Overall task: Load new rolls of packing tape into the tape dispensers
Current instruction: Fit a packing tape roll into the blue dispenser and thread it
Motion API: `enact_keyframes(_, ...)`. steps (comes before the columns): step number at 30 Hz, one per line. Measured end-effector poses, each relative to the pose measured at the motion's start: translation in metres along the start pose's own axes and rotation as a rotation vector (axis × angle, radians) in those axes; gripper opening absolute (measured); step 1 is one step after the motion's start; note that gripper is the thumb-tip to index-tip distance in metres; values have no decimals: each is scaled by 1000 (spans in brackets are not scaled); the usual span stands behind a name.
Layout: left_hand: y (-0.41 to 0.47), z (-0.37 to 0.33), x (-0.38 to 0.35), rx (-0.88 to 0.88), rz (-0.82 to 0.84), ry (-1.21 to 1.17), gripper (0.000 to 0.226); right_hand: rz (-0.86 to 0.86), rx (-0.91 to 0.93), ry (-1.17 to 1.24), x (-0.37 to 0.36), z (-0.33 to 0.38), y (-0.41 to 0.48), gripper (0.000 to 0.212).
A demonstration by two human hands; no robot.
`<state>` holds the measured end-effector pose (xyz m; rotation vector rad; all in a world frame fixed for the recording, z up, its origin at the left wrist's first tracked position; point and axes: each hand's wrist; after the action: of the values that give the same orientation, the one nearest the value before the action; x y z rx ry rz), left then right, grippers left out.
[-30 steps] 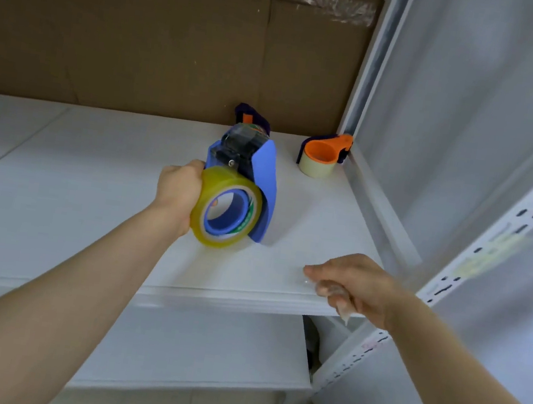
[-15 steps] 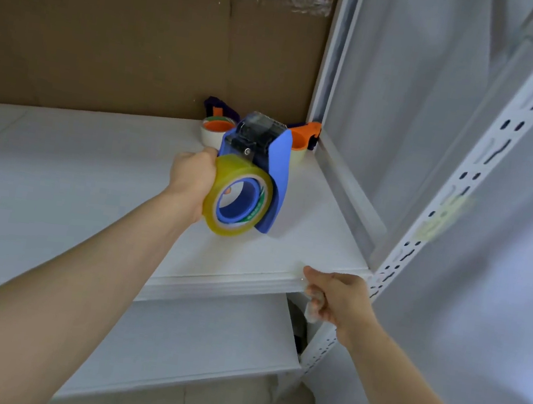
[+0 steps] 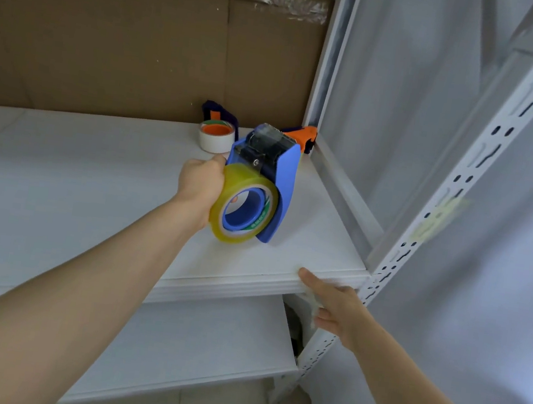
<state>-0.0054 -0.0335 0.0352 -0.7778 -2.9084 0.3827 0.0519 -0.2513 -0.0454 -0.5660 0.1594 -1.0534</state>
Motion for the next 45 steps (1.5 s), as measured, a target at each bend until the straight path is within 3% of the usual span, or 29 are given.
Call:
enact_keyframes(2, -2, -1, 0, 10, 1, 3, 25, 37, 56, -16, 5, -3, -4, 33)
enact_keyframes(5, -3, -1, 0, 21, 4, 17, 22, -37, 131, -97, 6, -11, 0, 69)
enact_keyframes(6, -4, -1, 1, 19, 2, 18, 22, -85, 157, -119, 7, -14, 1, 71)
enact_keyframes(8, -3, -2, 2, 14, 0, 22, 22, -227, 242, -79, 5, -13, -3, 49)
enact_keyframes(10, -2, -1, 3, 9, -11, 37, 23, -315, 483, -72, 1, -11, -5, 41)
enact_keyframes(13, -4, 1, 2, -17, -31, 80, 24, -176, 776, -575, -12, -5, -3, 25)
enact_keyframes(15, -5, 2, 3, -42, -45, 105, 25, -75, 732, -873, -14, 4, 6, 13)
enact_keyframes(17, -6, 2, 4, -76, -61, 110, 28, -94, 700, -739, -13, 27, 8, 15)
enact_keyframes(19, -6, 2, 5, -114, -76, 120, 33, -98, 747, -329, -13, 59, -2, 20)
enact_keyframes(21, -9, 3, 5, -157, -90, 154, 41, -88, 851, -86, -15, 92, -16, 24)
enact_keyframes(25, -17, 4, 6, -286, -126, 305, 52, -115, 1106, -229, -20, 136, -39, 23)
enact_keyframes(30, -22, 2, 8, -388, -207, 530, 54, -111, 888, -329, -19, 141, -34, 20)
enact_keyframes(34, -18, 4, 7, -414, -248, 603, 54, -176, 832, -385, -26, 125, -31, 12)
enact_keyframes(37, -17, 7, 5, -443, -283, 667, 52, -327, 881, -629, -34, 114, -26, 27)
enact_keyframes(40, -18, 8, 0, -453, -315, 716, 48, -355, 804, -767, -44, 106, -23, 35)
enact_keyframes(42, -19, 7, -4, -461, -334, 741, 46, -361, 721, -586, -51, 105, -16, 34)
enact_keyframes(45, -19, 7, -8, -472, -350, 759, 46, -382, 589, -116, -63, 108, -3, 29)
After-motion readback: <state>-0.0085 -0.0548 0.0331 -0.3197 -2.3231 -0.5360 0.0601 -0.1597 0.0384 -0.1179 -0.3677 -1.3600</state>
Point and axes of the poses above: each hand's wrist, its own y-axis towards the middle knuckle, its own x-axis out of the back of the hand, z = x × y, and after that the axes turned 5 degrees about x, right-handed
